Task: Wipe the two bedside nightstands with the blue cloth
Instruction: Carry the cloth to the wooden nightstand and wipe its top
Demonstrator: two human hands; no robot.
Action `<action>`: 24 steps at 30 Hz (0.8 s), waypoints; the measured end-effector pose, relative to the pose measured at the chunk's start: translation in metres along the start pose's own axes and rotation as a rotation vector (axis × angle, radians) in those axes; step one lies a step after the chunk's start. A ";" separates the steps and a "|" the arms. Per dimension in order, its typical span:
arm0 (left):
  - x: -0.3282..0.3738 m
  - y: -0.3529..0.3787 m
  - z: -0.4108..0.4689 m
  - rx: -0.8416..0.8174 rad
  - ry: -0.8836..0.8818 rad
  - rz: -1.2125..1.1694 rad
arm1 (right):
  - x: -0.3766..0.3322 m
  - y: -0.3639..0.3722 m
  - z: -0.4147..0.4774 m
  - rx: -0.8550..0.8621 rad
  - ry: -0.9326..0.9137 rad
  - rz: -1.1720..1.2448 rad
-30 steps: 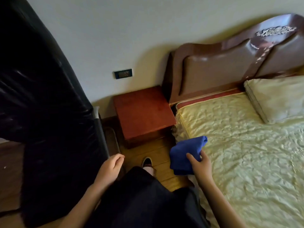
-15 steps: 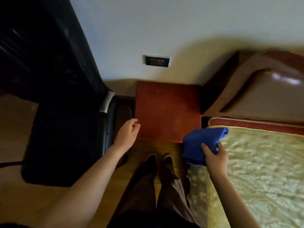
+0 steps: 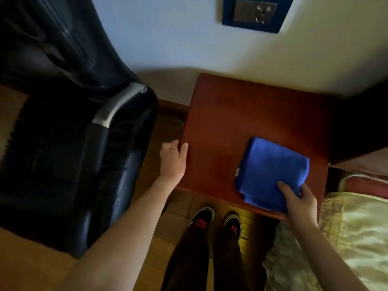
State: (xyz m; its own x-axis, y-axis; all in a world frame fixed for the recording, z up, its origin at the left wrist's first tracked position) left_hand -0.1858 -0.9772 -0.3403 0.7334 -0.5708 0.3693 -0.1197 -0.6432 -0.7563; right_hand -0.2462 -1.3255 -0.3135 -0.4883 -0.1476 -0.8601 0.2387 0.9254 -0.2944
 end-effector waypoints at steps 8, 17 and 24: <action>-0.008 0.021 0.005 -0.146 -0.081 -0.137 | 0.000 -0.006 0.008 0.056 -0.057 -0.357; -0.015 0.025 0.012 0.021 0.036 -0.050 | -0.018 0.044 0.012 -0.142 -0.697 -1.048; -0.018 0.027 0.014 0.048 0.089 -0.081 | -0.013 0.060 0.069 -0.051 -0.593 -1.109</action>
State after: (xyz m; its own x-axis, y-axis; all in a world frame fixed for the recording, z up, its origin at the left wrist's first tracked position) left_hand -0.1926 -0.9772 -0.3745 0.6766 -0.5628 0.4748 -0.0289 -0.6647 -0.7466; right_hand -0.1673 -1.2920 -0.3486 0.0498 -0.9745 -0.2189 -0.0966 0.2134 -0.9722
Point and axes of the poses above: each hand's wrist, its own z-axis towards the middle knuckle, its own y-axis out of the palm, x = y × z, the point moved 6 cm from there along z, towards the middle knuckle, and after that the axes turned 14 degrees about -y, right-handed, at the moved point
